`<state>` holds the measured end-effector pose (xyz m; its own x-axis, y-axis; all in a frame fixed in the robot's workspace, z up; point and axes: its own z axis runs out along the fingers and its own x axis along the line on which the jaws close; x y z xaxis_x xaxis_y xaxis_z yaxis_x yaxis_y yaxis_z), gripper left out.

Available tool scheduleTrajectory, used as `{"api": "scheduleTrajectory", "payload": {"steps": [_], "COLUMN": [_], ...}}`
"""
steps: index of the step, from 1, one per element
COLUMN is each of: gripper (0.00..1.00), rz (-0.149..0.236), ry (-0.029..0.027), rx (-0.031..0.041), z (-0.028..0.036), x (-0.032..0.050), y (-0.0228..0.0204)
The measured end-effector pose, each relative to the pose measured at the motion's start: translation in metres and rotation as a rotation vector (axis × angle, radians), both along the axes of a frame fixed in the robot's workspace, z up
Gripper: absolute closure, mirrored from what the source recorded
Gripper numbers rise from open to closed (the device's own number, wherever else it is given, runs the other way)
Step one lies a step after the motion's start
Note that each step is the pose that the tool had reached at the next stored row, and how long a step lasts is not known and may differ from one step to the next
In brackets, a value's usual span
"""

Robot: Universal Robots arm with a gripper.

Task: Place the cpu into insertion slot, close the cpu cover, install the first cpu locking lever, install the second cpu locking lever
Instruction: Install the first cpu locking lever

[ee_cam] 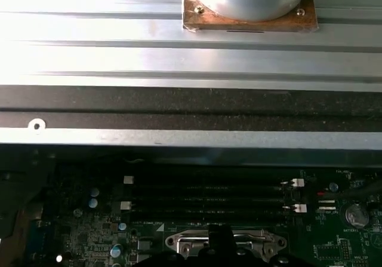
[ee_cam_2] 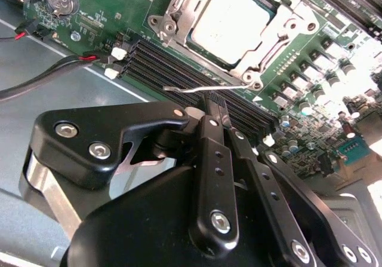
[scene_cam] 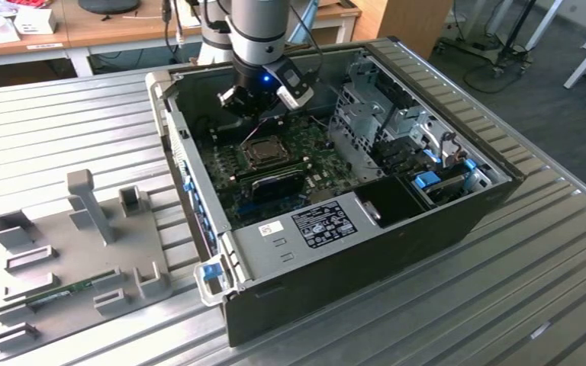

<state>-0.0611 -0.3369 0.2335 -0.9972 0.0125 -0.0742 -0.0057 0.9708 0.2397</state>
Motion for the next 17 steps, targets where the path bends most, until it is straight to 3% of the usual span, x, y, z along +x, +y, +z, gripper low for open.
{"api": "scheduleTrajectory", "payload": {"steps": [12,17], "gripper": [0.90,0.90], "rz": [0.000,0.000], "ry": [0.0146,0.0168], "rx": [-0.0034,-0.0038], "z": [-0.0051,-0.0071], "x": [0.0014,0.0027], "y": [0.0046,0.0052]}}
